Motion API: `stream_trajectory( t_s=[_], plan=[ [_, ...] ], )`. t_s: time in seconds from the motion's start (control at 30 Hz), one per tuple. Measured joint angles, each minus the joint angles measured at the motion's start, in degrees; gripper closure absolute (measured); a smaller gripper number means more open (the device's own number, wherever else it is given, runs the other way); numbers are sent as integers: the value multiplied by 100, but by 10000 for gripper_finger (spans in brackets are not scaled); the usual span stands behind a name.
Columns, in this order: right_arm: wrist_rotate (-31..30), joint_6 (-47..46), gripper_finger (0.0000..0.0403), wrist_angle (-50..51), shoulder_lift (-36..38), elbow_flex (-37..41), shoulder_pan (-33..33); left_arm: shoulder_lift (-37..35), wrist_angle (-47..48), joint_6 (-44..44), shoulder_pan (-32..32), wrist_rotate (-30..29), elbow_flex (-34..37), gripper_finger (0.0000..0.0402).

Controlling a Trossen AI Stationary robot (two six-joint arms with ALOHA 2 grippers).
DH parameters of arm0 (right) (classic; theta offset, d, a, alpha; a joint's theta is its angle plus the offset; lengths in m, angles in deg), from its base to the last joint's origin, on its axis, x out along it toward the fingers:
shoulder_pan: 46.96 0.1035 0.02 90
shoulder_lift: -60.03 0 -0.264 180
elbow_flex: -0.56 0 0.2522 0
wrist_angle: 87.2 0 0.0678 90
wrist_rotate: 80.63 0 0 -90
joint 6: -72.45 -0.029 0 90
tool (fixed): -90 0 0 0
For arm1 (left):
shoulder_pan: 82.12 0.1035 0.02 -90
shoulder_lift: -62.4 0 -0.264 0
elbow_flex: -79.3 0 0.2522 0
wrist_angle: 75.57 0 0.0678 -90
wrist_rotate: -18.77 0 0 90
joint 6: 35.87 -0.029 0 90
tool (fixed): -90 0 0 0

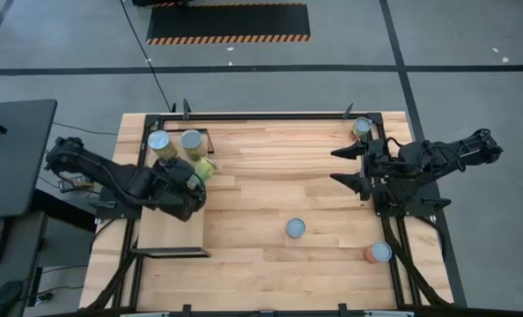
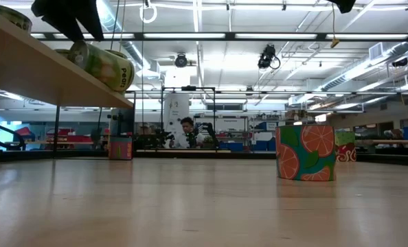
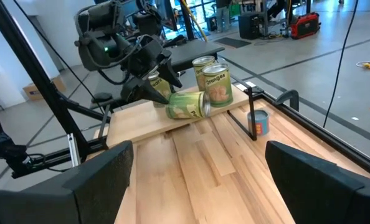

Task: Pick and place cans onto a shelf
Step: Put the canned pears on the shelf aligned with the other canned pears

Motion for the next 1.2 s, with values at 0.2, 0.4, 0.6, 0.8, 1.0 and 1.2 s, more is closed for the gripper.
stream_trajectory(
  t_s=[0.2,0.4,0.6,0.8,1.0,1.2],
  plan=[
    [0,-1,30,1,0,0,1,2,-426,-422,622,1005,-203,49],
    [0,-5,30,2,0,0,-1,11,-575,-887,1264,1656,-385,49],
    [0,-172,30,2,0,0,0,41,-638,-1023,1606,1929,-391,49],
    [1,-579,30,-49,-16,0,0,83,-1314,-1152,1554,1884,-393,49],
    [0,-751,30,-715,-61,0,-1,74,-1809,-1202,1408,1841,-393,49],
    [-243,-636,30,-1380,-214,0,-103,74,-1981,-1223,1314,1838,-393,49]
  ],
)
